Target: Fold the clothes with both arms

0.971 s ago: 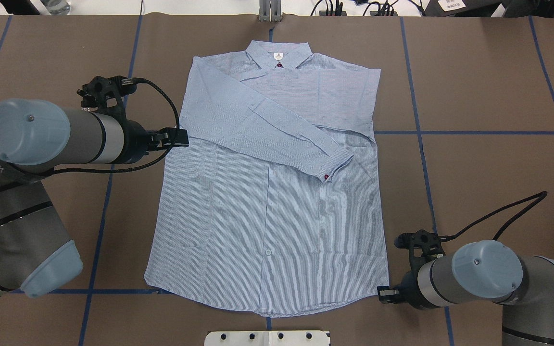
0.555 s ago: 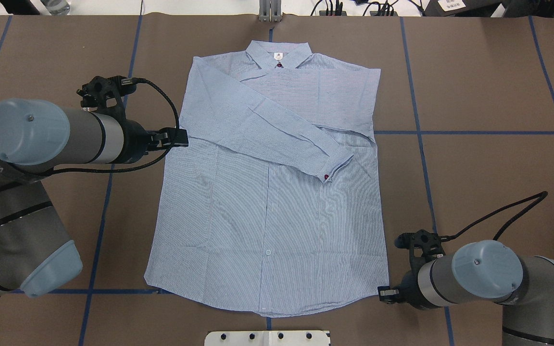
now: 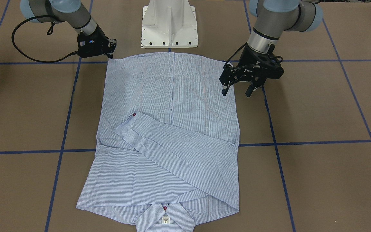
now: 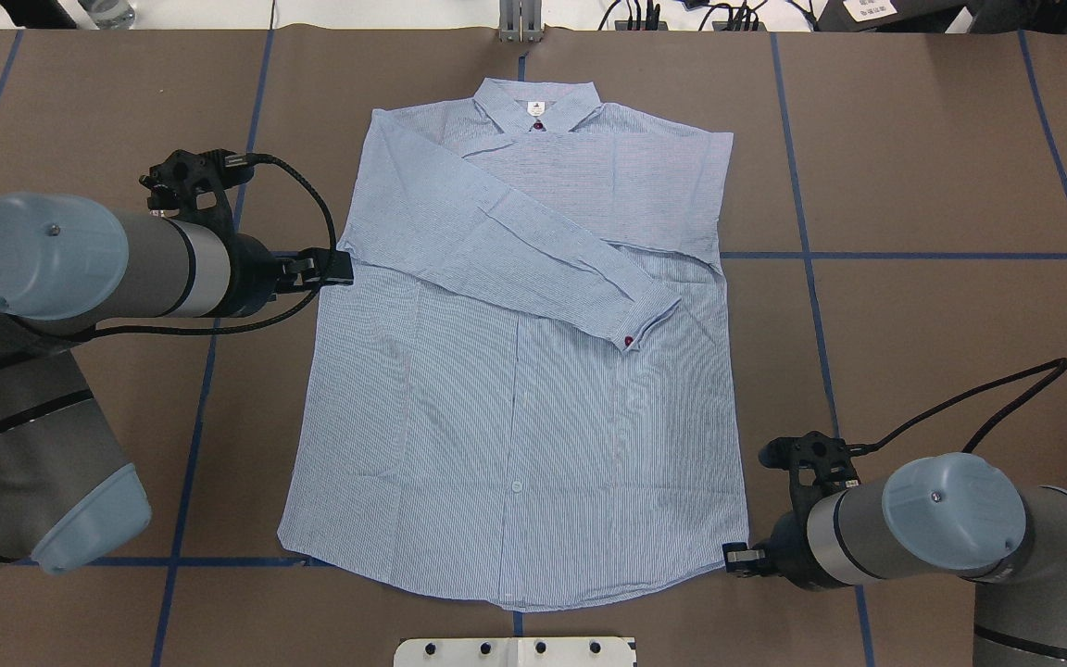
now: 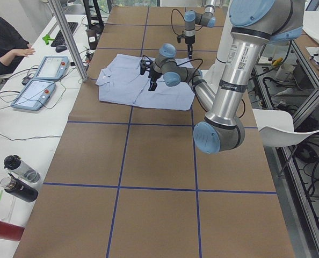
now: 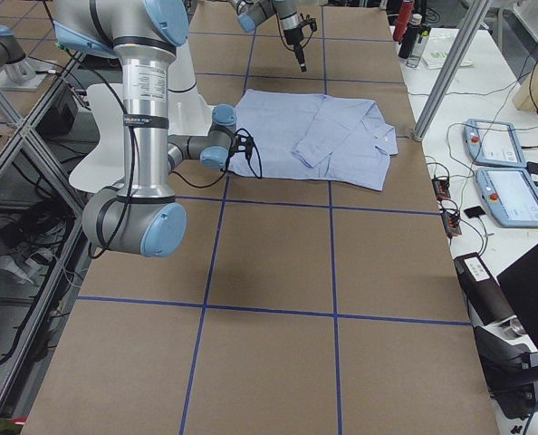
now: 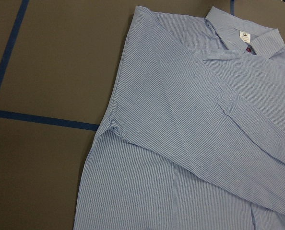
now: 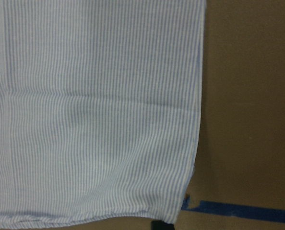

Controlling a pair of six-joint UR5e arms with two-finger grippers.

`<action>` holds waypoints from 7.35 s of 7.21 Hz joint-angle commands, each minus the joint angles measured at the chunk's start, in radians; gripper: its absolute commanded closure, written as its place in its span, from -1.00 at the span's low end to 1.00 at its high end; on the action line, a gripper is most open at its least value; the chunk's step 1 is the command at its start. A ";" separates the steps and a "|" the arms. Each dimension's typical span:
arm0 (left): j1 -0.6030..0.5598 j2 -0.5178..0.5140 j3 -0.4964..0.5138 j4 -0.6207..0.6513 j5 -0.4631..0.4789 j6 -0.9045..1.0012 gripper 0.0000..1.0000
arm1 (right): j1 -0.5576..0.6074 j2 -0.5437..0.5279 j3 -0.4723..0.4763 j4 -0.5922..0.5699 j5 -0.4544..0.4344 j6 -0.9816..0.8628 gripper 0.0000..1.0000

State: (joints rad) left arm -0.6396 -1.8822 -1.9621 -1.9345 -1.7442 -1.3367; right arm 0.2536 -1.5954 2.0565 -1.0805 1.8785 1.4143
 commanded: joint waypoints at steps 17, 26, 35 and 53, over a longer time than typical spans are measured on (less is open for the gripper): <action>0.379 0.242 -0.103 0.043 0.028 -0.418 -0.59 | 0.161 0.008 0.037 0.008 0.113 -0.002 -0.50; 0.379 0.222 -0.057 0.045 0.026 -0.421 -0.24 | 0.168 0.006 0.044 0.004 0.106 -0.002 -0.99; 0.380 0.215 -0.057 0.078 0.026 -0.423 0.14 | 0.176 0.006 0.044 0.002 0.106 -0.002 -0.99; 0.382 0.173 -0.158 0.144 0.026 -0.418 1.00 | 0.015 0.012 -0.015 -0.102 -0.036 0.175 -0.99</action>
State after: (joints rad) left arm -0.2589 -1.7031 -2.1173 -1.7896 -1.7205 -1.7556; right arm 0.3195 -1.5904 2.0588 -1.1737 1.8627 1.5803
